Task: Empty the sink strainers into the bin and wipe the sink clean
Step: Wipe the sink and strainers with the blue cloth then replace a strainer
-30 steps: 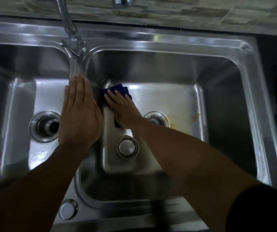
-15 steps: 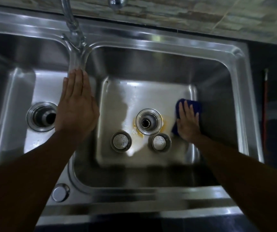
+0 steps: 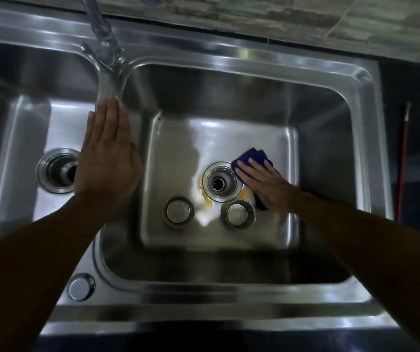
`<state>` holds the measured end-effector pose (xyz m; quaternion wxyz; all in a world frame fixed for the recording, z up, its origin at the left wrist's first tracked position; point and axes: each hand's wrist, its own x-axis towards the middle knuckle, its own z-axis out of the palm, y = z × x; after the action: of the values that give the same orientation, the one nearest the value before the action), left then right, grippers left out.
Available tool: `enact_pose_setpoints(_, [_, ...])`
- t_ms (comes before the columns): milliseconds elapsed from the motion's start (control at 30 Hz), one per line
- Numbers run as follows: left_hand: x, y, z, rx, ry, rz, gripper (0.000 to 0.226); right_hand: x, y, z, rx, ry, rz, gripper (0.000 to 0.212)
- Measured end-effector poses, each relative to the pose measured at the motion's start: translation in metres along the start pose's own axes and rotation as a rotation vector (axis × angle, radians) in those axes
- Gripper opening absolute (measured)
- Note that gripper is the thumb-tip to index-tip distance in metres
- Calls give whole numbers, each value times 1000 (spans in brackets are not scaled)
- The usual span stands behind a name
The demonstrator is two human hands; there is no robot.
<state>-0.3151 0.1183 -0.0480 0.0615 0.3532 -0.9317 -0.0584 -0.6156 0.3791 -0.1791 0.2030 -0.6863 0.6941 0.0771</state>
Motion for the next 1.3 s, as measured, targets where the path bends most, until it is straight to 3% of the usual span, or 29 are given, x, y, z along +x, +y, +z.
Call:
enact_pose_setpoints(100, [1,-3,2,6,10,8,62,-1,0,-2,89,34,4,90])
enact_pose_setpoints(233, [1,-1,-1,42,-24,-16,65,-6,-25,4,235,144,239,89])
enact_pose_setpoints(267, [1,0,-1,60,-34,15,65,-7,-28,6,247,153,286,89])
enact_pose_setpoints(333, [-1,7,-3,160,-76,240,66,-12,-24,6,247,136,348,89])
enact_pose_setpoints(400, [-6,24,3,259,-177,508,66,-14,-12,4,257,112,425,89])
enact_pose_setpoints(567, [-28,102,40,2,-570,507,64,-13,8,5,270,137,488,76])
enact_pose_setpoints(733, [-38,154,93,-59,-564,522,106,-11,11,8,284,156,503,69])
enact_pose_setpoints(933, [-38,161,112,11,-510,568,81,-10,0,-6,354,131,537,69])
enact_pose_setpoints(1033, [-35,149,95,-69,-487,479,86,-15,-10,-13,367,91,482,72])
enact_pose_setpoints(1167, [-19,115,55,-66,-399,374,81,-30,-41,-10,295,30,209,82])
enact_pose_setpoints(1300, [-7,80,25,-93,-376,330,79,-33,-68,1,91,-249,-119,83])
